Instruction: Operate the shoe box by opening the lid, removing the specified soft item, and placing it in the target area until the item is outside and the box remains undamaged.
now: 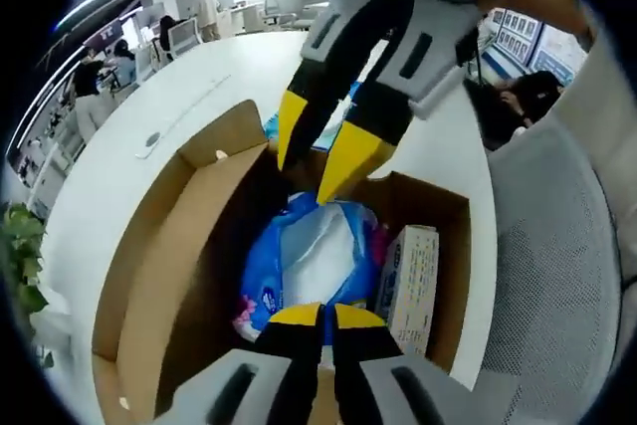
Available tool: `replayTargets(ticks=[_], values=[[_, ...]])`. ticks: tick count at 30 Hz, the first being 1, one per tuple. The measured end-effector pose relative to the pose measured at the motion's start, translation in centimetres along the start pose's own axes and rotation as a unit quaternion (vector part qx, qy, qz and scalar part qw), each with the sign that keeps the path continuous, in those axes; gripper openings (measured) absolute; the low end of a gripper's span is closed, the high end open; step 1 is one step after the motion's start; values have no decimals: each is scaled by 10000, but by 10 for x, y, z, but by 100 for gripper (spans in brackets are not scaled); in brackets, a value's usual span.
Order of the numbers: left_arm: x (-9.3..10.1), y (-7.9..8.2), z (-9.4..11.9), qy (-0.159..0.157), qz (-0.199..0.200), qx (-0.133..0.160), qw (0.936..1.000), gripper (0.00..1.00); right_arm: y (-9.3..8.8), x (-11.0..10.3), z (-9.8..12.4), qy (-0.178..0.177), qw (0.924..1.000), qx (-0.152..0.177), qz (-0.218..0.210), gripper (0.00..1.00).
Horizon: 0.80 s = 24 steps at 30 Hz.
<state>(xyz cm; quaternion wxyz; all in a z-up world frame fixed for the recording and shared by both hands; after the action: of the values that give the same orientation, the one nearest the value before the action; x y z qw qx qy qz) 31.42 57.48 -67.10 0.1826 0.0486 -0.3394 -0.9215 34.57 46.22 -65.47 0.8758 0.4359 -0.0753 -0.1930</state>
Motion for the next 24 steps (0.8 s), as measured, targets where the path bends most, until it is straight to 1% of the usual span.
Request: replayTargets(ticks=[4,8,12,16,17,18,20,21,24], values=[[-2,-3,0,14,67,18,10000,0,-3,0,-10,0,9999,-113,70,14],[-3,-5,1,19,114,22,9999,0,-2,3,-18,-102,9996,-211,185,11],[-5,-5,3,44,164,71,9998,0,-1,2,-27,-87,9993,-306,204,11],[-7,-5,7,76,234,151,9996,0,-6,1,-36,-66,9985,-478,261,11],[-7,-5,8,83,244,174,9995,0,-8,0,-37,-92,9979,-575,286,10],[-7,-5,9,91,262,194,9994,0,-8,0,-38,-105,9977,-588,319,9],[-7,-4,10,94,303,237,9992,0,-10,-1,-39,-79,9972,-625,411,2],[-8,-4,11,103,329,264,9991,0,-10,1,-40,-156,9966,-646,496,2],[-7,-3,13,103,370,309,9988,0,-9,0,-38,-108,9971,-617,443,0]])
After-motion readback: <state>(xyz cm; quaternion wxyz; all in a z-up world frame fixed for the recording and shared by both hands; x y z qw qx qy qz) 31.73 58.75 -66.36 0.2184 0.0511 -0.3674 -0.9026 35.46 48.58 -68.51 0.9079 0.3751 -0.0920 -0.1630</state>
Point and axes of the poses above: the point that each gripper's makers call its tool centre point, and the gripper's own axes: z roughly backward along the fingers, x roughly to its right, y roughly out of its top, the point moved 7 cm from there along z, roughly backward along the fingers, and after that the axes turned 10 degrees about x, right-handed, at the moved point
